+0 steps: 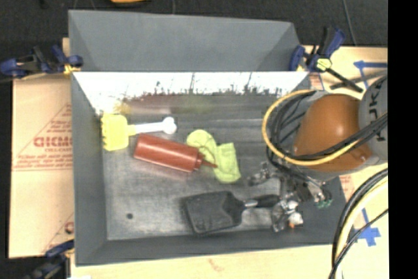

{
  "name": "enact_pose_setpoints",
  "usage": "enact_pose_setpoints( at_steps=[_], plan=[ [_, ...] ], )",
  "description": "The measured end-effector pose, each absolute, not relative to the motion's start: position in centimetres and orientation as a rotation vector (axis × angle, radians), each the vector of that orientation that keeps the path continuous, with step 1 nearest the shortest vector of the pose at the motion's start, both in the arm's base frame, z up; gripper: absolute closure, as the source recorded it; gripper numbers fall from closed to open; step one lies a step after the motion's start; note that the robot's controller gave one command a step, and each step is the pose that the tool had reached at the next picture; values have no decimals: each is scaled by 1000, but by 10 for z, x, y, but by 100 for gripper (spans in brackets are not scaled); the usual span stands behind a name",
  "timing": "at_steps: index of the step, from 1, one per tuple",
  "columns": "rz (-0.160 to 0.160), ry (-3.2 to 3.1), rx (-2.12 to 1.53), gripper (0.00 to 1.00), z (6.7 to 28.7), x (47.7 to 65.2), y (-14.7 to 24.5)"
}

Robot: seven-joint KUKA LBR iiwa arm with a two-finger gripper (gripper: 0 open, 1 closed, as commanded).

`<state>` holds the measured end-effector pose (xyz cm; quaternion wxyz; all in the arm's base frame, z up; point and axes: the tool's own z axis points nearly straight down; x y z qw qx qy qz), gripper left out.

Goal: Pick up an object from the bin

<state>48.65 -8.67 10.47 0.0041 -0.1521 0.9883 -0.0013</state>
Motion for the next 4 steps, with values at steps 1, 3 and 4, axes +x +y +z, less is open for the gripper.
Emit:
enact_pose_setpoints(
  at_steps=[1, 3, 4],
  plan=[
    [-3, 3080, -596, 100, 73, 489, -57],
    [2, 3090, -587, 100, 119, 488, -64],
    [-1, 3080, -607, 100, 256, 478, -52]
  ],
)
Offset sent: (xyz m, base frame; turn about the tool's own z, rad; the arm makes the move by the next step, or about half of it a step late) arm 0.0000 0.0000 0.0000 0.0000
